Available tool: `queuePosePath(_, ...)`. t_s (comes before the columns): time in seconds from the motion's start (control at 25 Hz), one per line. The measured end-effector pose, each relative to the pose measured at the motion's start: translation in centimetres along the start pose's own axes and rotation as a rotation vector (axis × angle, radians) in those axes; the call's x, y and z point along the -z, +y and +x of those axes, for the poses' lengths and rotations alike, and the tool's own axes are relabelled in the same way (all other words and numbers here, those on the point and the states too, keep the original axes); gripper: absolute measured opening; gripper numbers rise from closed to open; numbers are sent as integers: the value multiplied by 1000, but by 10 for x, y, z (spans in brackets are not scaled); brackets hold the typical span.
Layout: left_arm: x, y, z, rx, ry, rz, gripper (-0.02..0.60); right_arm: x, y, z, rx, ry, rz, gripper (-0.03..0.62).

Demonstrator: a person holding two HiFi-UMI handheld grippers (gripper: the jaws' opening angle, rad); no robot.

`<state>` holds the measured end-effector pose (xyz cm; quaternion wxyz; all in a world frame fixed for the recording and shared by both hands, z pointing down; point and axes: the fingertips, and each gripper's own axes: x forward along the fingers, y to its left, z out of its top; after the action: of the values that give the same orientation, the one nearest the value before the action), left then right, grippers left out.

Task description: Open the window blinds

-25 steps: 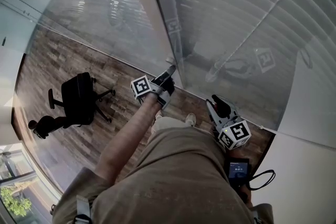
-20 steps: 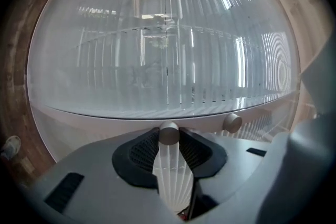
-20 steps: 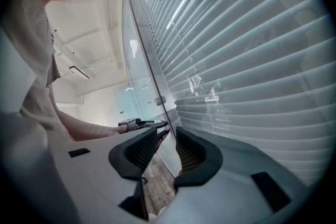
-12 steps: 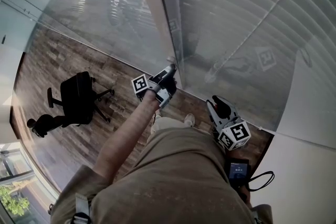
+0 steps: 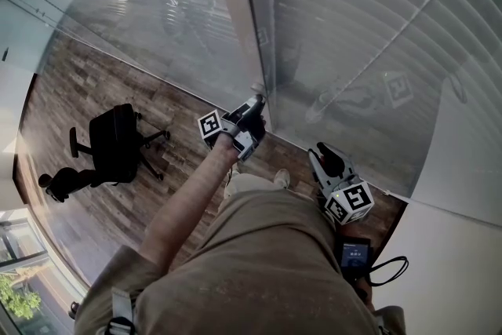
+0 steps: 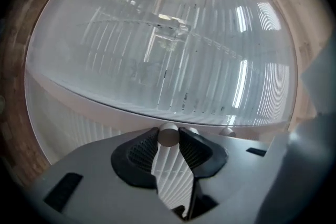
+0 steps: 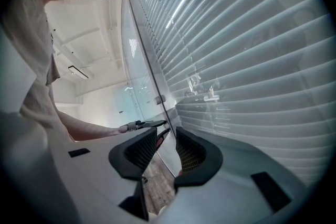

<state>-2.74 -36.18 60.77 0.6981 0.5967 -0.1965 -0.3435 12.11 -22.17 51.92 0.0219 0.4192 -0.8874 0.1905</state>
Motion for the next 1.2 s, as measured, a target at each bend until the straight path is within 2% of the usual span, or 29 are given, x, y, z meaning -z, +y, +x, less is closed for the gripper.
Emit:
queuePosePath(0.08, 0, -5, 0, -43, 3, 140, 133, 1, 1, 0, -3, 1, 1, 119)
queuePosePath(0.16, 2, -10, -1, -92, 11, 293, 167, 2, 1, 0, -3, 0, 3, 119)
queuePosePath(0.28, 4, -6, -12, -222, 42, 558, 210, 6, 0, -1, -2, 2, 9, 120)
queuePosePath(0.4, 6, 1, -18, -351, 89, 823, 216, 5, -2, -2, 1, -1, 16, 120)
queuePosePath(0.56, 14, 0, -15, -485, 190, 1231, 216, 3, -5, -2, 4, -2, 17, 120)
queuePosePath(0.68, 18, -3, -8, -555, 236, 1446, 216, 3, -4, -3, 2, -4, 17, 119)
queuePosePath(0.76, 18, -5, -2, -587, 249, 1541, 216, 3, -5, -2, 2, -5, 18, 120)
queuePosePath(0.88, 17, -6, 4, -628, 263, 1626, 212, 3, -6, -3, 3, -8, 22, 119)
queuePosePath(1.04, 12, -7, 5, -675, 245, 1649, 137, 3, -9, -5, 4, -13, 25, 119)
queuePosePath(1.2, 12, -8, 5, -674, 243, 1638, 137, -1, -10, -5, 8, -19, 28, 118)
